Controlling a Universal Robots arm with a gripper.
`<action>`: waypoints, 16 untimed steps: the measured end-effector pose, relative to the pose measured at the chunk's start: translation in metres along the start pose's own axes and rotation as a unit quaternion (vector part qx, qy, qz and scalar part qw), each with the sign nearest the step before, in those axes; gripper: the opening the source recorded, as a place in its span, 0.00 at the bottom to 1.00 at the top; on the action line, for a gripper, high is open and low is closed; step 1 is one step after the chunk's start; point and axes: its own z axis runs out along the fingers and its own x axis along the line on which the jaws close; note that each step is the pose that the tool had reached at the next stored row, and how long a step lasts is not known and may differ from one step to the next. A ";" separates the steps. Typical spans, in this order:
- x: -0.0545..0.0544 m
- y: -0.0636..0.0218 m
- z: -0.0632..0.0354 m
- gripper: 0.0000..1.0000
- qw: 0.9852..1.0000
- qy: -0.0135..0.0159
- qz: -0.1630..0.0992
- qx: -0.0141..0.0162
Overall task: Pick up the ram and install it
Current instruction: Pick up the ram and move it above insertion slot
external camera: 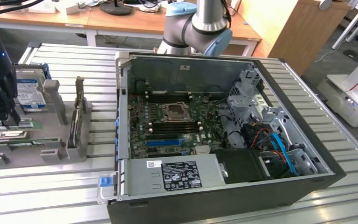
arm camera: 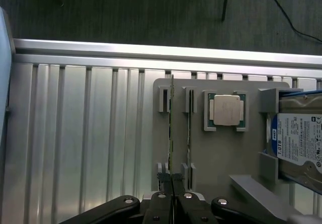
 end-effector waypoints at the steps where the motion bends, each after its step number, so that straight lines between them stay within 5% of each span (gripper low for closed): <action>1: 0.000 0.0001 -0.0011 0.12 1.000 0.000 0.000 0.000; 16: 0.000 0.0007 -0.0178 0.12 1.000 0.000 0.000 0.000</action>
